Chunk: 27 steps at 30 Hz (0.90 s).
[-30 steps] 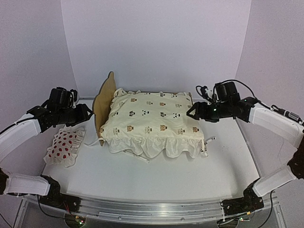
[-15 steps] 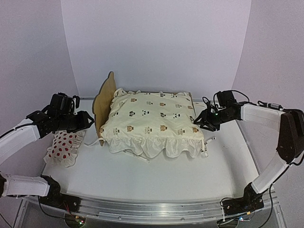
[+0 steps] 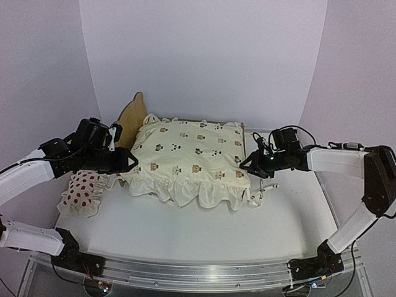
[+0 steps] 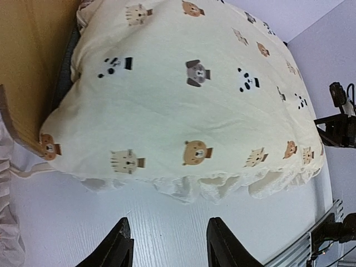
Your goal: Set up the pet bed
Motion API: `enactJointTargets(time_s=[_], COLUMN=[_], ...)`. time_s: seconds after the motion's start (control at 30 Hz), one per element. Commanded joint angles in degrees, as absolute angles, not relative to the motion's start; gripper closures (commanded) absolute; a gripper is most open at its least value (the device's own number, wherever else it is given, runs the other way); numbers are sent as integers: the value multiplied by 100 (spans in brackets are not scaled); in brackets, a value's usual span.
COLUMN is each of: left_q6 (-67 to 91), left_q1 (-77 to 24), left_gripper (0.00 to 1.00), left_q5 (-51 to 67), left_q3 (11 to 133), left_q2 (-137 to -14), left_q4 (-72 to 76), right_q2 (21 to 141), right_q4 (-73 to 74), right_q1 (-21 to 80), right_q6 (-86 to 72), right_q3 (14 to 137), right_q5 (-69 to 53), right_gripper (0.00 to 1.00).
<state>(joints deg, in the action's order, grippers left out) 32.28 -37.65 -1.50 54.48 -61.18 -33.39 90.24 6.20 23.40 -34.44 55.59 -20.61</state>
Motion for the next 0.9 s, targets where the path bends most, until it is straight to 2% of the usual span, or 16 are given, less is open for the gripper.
enactJointTargets(time_s=[0.0,0.23,0.4,0.53,0.7,0.87], left_q6=[3205,2921,2514,2087,1729,1674], left_q1=[-4149,-5182,-5906,-6253,-6537,-6600], left_gripper=[54,54,46,38,34,32], left_q5=[-325,-723,-1040,-1081,-1131,-1235], left_q3=[5997,6674,7387,7982,8730,9548], left_q2=[-6404,-7314,-8084,-8832,-9805,-10752], left_q4=[-3447,-3338,-3215,-3134,-3069,-3262], right_q2=[8754,8633,8548,7929,7182,6568], right_q4=[927,764,836,1728,2441,2733], right_q1=[2852,3481,3544,3542,3542,3542], right_q6=[-3855,-3974,-3742,-3162,-2737,-2647], right_q3=[5179,5165,5219,5349,5396,5205], right_q5=[-1832,-1767,-1834,-925,-74,269], right_gripper=[59,58,56,48,30,24])
